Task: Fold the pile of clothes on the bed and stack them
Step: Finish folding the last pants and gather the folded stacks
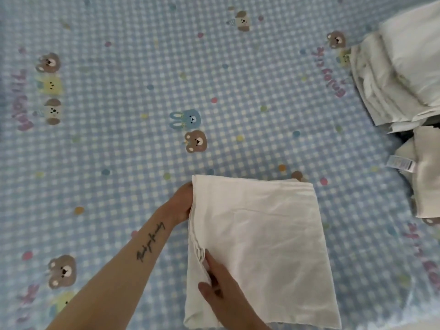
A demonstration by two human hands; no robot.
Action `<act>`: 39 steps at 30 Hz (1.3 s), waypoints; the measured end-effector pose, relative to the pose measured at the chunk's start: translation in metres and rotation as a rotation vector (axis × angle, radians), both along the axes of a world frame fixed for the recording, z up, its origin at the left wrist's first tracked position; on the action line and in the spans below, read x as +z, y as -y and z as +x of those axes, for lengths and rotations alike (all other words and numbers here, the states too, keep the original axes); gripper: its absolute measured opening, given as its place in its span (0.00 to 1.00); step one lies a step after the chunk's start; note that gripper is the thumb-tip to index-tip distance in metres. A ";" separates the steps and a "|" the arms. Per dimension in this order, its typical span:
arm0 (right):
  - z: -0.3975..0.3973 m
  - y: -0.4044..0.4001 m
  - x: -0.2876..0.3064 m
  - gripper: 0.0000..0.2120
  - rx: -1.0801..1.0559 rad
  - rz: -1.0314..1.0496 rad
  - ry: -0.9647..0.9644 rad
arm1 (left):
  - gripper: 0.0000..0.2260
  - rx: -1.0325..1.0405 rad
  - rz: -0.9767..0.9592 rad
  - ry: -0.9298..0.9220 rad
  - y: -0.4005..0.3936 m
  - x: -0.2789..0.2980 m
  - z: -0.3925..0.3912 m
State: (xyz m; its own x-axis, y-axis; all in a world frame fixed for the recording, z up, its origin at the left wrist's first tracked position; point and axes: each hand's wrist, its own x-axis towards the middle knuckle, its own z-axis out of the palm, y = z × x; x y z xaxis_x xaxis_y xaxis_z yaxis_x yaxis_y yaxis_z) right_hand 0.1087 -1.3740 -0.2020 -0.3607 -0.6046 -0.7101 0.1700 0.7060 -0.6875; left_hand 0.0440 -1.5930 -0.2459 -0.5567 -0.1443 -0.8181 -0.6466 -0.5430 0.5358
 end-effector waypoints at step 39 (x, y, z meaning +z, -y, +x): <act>-0.527 -0.264 0.167 0.25 -0.352 0.082 -1.052 | 0.17 0.259 -0.698 -0.154 -0.265 0.158 -0.247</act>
